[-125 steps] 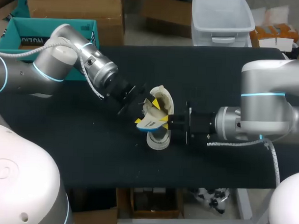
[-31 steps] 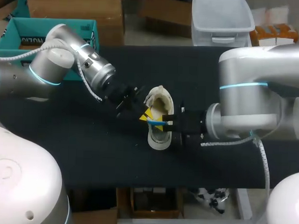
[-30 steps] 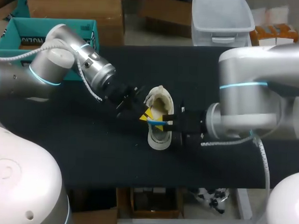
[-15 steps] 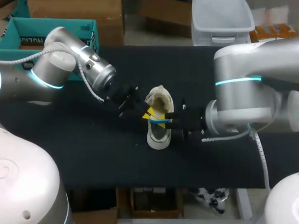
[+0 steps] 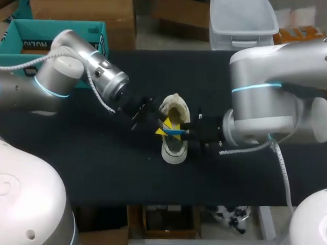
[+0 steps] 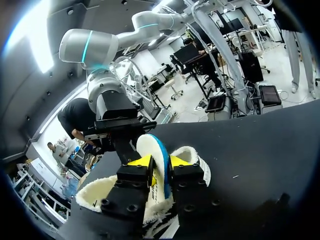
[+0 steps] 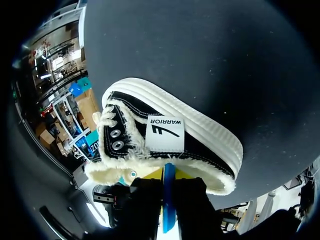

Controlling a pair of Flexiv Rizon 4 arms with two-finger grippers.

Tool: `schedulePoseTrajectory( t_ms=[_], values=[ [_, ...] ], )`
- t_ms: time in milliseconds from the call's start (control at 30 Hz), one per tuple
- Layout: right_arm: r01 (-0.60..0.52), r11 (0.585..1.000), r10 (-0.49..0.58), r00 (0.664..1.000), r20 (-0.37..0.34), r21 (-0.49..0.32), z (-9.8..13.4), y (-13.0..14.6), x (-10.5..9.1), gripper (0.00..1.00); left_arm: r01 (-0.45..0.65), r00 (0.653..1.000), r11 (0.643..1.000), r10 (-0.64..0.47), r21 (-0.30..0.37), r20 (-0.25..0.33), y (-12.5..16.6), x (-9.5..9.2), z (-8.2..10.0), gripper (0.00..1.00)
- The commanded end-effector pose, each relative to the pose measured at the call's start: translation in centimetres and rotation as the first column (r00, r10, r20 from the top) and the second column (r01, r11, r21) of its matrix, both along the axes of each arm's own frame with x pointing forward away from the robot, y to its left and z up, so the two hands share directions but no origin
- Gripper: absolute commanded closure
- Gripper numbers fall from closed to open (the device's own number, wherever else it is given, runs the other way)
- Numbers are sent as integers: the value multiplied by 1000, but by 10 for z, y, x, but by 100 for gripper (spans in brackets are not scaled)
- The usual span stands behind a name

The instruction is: Open the shoe tongue, take the insole out of the shoe, put the insole back into the shoe, and pack the shoe into the shoebox

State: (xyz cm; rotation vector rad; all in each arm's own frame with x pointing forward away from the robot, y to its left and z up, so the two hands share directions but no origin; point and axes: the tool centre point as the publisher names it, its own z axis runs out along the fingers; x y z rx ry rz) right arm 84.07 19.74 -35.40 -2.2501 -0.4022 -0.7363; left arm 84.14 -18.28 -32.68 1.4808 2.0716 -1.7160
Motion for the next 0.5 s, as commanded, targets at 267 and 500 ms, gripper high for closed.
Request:
schedulePoseTrajectory(
  t_ms=[267,500],
  values=[
    [49,996,-52,998,-42,-69,24,14,-25,62,-26,1000,1000,26,0,1,-1,3,-4,100],
    [62,995,-66,997,-48,-84,26,13,-27,100,-28,1000,1000,28,-4,-4,0,3,-4,100]
  ],
)
